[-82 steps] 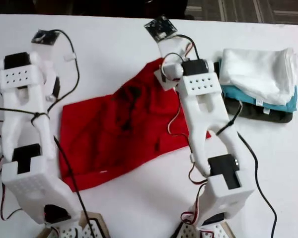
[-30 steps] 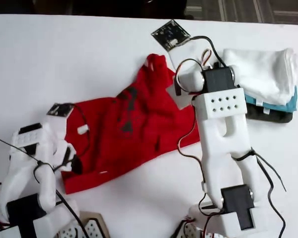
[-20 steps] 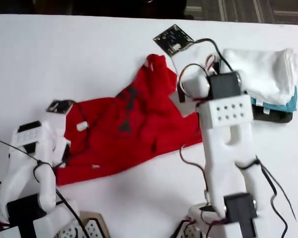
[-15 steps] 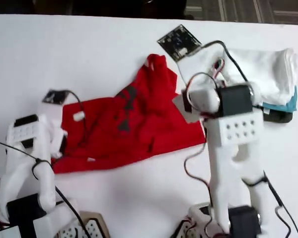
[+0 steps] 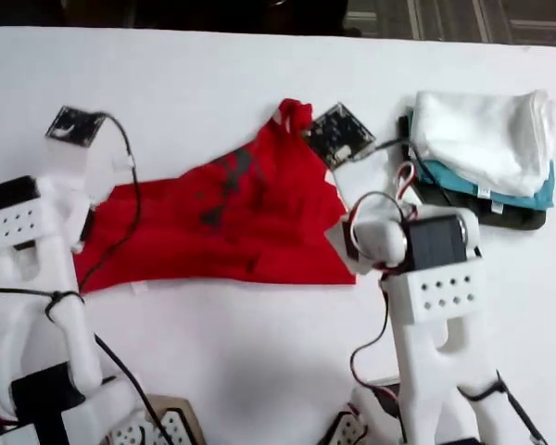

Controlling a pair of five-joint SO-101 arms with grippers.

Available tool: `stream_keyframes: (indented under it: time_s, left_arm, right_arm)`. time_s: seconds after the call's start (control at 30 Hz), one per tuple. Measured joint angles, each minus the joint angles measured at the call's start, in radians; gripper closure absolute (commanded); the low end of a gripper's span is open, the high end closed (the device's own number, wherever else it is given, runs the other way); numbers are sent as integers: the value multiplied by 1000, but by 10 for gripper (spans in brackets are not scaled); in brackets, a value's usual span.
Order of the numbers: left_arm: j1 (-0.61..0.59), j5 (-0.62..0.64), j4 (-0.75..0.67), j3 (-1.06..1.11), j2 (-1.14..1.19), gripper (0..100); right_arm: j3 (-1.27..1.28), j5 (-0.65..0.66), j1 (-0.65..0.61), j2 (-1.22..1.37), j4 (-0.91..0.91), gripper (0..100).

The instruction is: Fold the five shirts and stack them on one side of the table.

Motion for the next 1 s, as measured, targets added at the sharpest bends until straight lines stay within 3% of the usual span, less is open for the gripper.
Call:
stream_keyframes:
  time_s: [0.13, 0.37, 0.47, 0.6, 0.7, 1.0]
  left_arm:
    - [-87, -58, -48, 74, 0, 724]
    - [-189, -68, -249, 123, 0, 745]
    - [-206, -75, -187, 127, 0, 745]
    - [-201, -126, 5, 132, 0, 745]
    - [-201, -107, 25, 153, 0, 745]
    - [-201, -8, -203, 350, 0, 745]
  right_arm:
    - [48, 0, 0, -46, -2, 680]
    - [66, 0, 2, -63, -2, 680]
    - [66, 0, 0, -63, -2, 680]
    - [66, 0, 0, -63, -12, 680]
    - [66, 0, 0, -63, -26, 680]
    - [66, 0, 0, -63, -29, 680]
